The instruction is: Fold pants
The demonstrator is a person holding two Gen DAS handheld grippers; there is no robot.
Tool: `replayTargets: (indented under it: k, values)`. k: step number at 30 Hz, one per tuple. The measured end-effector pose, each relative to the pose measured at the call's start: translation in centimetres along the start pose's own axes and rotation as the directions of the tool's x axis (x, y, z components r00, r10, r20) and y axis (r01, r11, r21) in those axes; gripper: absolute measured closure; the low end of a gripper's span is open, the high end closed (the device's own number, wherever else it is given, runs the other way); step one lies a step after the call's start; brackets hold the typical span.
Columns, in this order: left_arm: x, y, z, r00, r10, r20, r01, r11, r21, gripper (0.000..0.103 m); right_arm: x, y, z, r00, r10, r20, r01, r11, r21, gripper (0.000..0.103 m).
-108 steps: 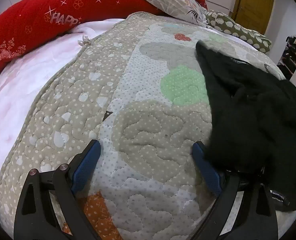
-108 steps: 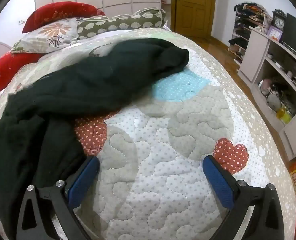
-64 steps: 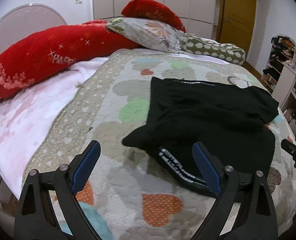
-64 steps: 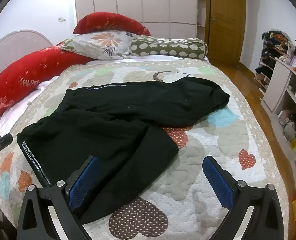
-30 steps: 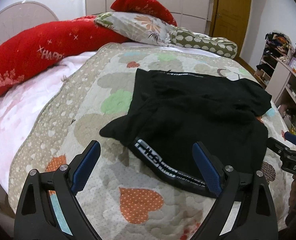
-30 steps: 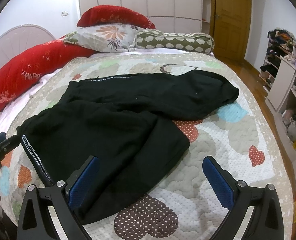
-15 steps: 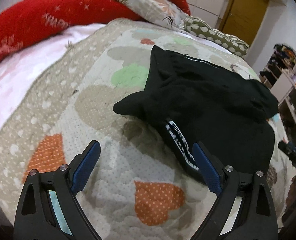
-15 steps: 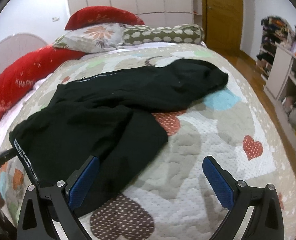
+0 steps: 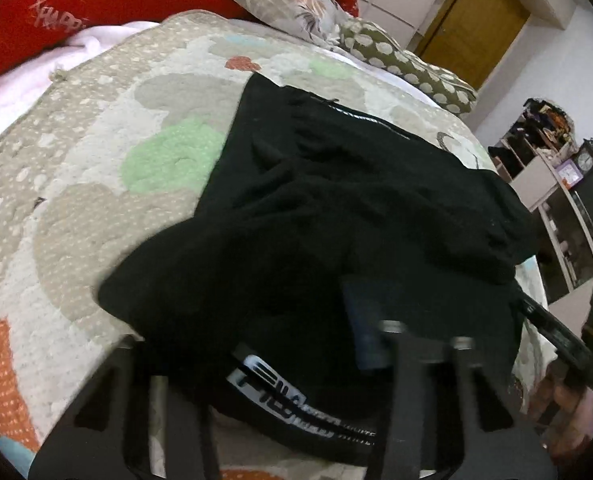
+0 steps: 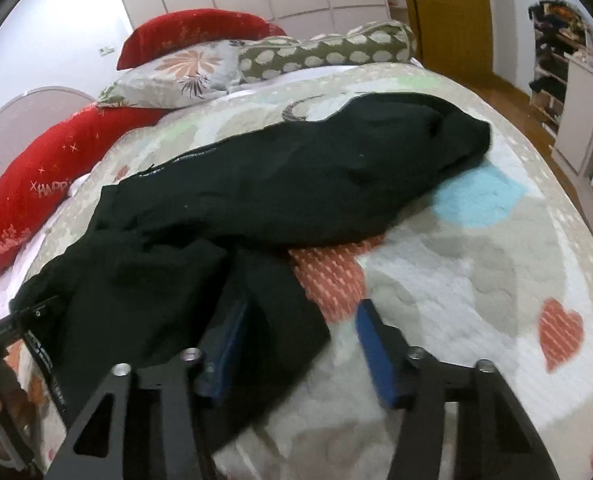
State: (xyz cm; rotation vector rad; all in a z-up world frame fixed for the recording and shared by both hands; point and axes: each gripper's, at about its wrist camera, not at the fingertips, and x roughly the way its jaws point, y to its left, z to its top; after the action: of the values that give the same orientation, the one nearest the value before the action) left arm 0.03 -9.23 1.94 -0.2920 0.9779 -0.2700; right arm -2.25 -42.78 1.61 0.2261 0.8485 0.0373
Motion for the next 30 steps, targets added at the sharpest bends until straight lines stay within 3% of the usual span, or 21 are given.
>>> replayTargets:
  k: [1,3,7,14,16,21,24,25,27,30]
  values:
    - [0.1,0.0,0.0,1.0,-0.017,-0.004,0.017,1.0,-0.005,0.088,0.1,0.2,0.0,1.0,0.027,0.002,-0.027,1.0,-0.004,0.082]
    - [-0.6,-0.3,-0.1,1.0,-0.021,0.01,0.021,1.0,0.0,0.093,0.0,0.7,0.1,0.999,0.038,0.002,-0.038,0.999,-0.014,0.089]
    - [-3.3,-0.6,-0.2,0.997,-0.032,0.074,0.031,0.999,0.014,0.095,-3.5,0.4,0.1,0.995,0.087,0.043,-0.087,0.996,-0.015,0.091]
    - [-7.4,1.4,-1.4,0.991,-0.026,0.128,0.029,0.999,-0.025,0.095,-13.2,-2.0,-2.6,0.992,-0.009,0.126,0.014,0.999,-0.04,0.092]
    - [-7.5,1.8,-2.7,0.994,-0.031,0.105,0.034,0.999,-0.031,0.095,-15.0,-3.3,-4.0,0.993,-0.049,0.108,0.053,0.998,-0.031,0.092]
    - [-6.2,0.9,-6.4,0.999,0.017,0.046,-0.018,1.0,0.013,0.095,-14.4,-5.4,-8.5,0.992,-0.059,-0.113,0.054,0.998,-0.045,0.092]
    - [-6.1,1.7,-6.5,0.999,-0.006,0.032,0.007,1.0,-0.029,0.095,-15.3,-7.3,-8.5,0.996,-0.028,-0.083,0.03,0.999,0.019,0.085]
    - [-6.2,1.9,-6.3,0.999,-0.01,0.036,0.011,0.999,-0.035,0.095,-15.8,-8.2,-8.1,0.998,-0.042,-0.052,0.045,0.997,0.059,0.068]
    - [-6.7,1.7,-5.9,0.998,0.007,0.055,-0.006,1.0,-0.022,0.095,-16.1,-9.7,-7.5,0.997,-0.078,-0.017,0.079,0.99,0.119,0.048]
    - [-6.6,1.4,-5.8,0.998,0.028,0.057,-0.027,1.0,-0.007,0.095,-14.9,-10.0,-6.6,0.998,-0.053,0.016,0.05,0.988,0.145,0.048]
